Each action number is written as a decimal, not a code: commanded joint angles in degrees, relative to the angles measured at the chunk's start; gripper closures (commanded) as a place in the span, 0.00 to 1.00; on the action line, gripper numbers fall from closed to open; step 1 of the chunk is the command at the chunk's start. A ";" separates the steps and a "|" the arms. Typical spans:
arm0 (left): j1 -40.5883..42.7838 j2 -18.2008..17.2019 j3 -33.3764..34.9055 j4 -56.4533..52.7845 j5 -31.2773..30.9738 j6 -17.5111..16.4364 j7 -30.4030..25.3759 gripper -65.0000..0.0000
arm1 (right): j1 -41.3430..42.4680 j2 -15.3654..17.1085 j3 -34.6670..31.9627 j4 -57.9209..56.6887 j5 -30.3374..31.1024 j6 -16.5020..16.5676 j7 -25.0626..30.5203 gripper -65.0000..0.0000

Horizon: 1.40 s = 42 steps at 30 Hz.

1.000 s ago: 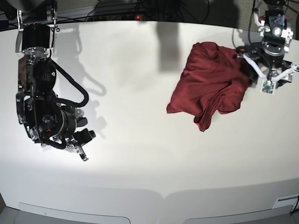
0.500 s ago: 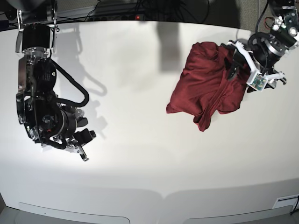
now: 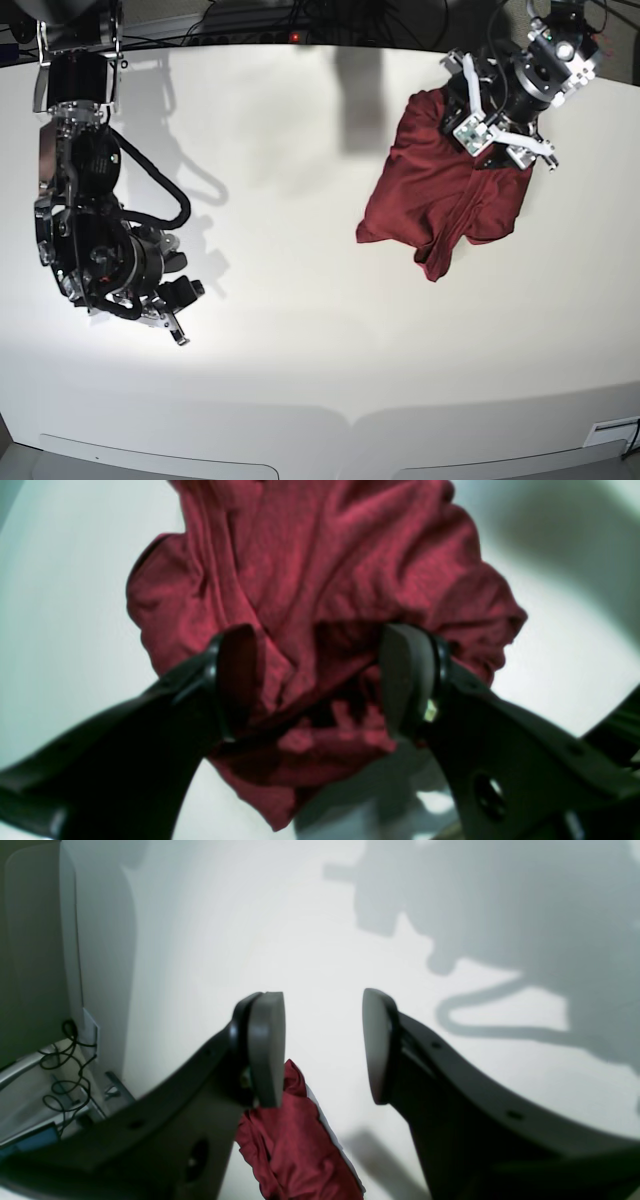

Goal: Fold the T-shirt properly
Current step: 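Regrasp the folded shirt edge with the left gripper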

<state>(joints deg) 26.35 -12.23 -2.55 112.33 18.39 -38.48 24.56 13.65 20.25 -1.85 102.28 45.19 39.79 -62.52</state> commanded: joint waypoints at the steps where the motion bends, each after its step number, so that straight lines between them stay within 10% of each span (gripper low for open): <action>1: -0.17 -0.35 -0.20 0.74 -0.22 1.03 -1.25 0.42 | 1.40 0.52 0.39 0.94 0.44 0.21 0.15 0.62; 13: -0.96 -0.52 -0.44 -5.42 7.72 4.07 -3.41 0.42 | 1.38 0.55 0.39 0.94 0.44 0.21 -0.13 0.62; 25: -0.94 -3.85 -3.78 2.51 -3.96 4.61 -1.46 0.42 | 1.36 0.52 0.37 0.90 0.44 0.21 -0.13 0.62; 42: -0.31 -4.15 -5.99 -3.78 1.68 4.24 -6.86 0.53 | 1.38 0.37 0.37 -0.20 0.46 0.21 -0.59 0.62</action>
<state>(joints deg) 26.20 -15.86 -8.25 107.66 20.29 -34.87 19.11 13.65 20.01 -1.85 101.45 45.19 39.79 -63.11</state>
